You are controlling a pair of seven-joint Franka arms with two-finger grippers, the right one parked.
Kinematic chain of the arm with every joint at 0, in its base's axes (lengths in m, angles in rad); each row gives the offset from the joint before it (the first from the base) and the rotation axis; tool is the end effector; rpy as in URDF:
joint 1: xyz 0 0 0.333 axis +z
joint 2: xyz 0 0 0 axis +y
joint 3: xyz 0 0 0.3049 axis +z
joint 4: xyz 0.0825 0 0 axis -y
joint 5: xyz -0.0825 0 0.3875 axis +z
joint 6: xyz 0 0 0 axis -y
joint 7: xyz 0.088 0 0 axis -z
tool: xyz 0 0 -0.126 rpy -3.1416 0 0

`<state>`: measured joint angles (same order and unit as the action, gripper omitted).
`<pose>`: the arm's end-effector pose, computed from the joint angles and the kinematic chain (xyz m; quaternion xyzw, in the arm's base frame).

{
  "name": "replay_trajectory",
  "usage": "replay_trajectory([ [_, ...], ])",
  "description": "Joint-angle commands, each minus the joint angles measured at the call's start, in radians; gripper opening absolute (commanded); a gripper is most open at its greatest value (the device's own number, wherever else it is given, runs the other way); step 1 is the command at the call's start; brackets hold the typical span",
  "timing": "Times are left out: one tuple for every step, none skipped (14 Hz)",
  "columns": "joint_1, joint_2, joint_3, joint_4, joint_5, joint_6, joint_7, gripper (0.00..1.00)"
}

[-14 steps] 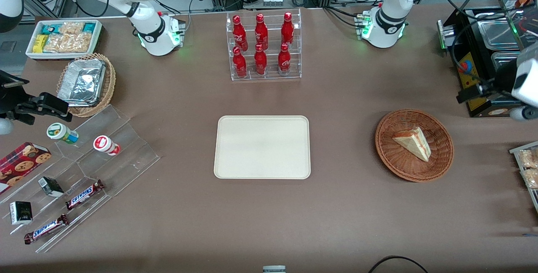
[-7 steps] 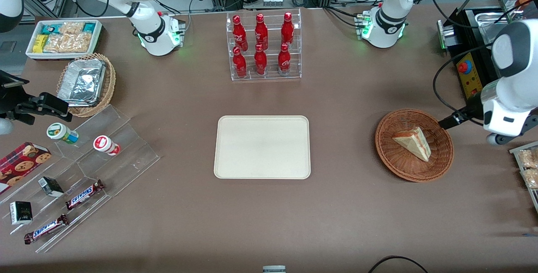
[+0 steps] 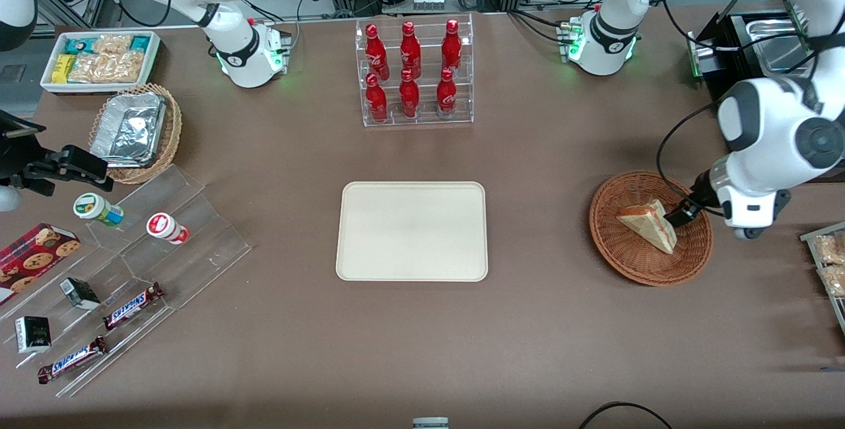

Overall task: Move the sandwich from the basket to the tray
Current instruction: 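Lower the open left gripper onto the wrapped sandwich in the basket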

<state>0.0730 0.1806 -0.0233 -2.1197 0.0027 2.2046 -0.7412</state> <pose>0.5547 0.0277 0.2876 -0.9221 -0.3841 0.0453 0.0152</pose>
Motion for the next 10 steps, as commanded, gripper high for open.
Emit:
replay_trajectory([
  [-0.001,0.034,-0.006,-0.017,-0.007,0.073,-0.065,1.0],
  [-0.002,0.042,-0.006,-0.026,-0.007,0.101,-0.072,1.0],
  [-0.005,0.056,-0.006,-0.034,-0.007,0.124,-0.073,1.0],
  [-0.007,0.068,-0.006,-0.042,-0.009,0.148,-0.076,1.0],
  [-0.01,0.082,-0.006,-0.045,-0.009,0.174,-0.087,1.0],
  [-0.015,0.098,-0.006,-0.054,-0.009,0.2,-0.095,1.0],
  [-0.016,0.112,-0.006,-0.068,-0.009,0.234,-0.095,1.0],
  [-0.016,0.117,-0.006,-0.08,-0.007,0.259,-0.096,1.0],
  [-0.018,0.125,-0.006,-0.083,-0.007,0.263,-0.095,1.0],
  [-0.019,0.126,-0.006,-0.085,-0.007,0.27,-0.096,0.99],
])
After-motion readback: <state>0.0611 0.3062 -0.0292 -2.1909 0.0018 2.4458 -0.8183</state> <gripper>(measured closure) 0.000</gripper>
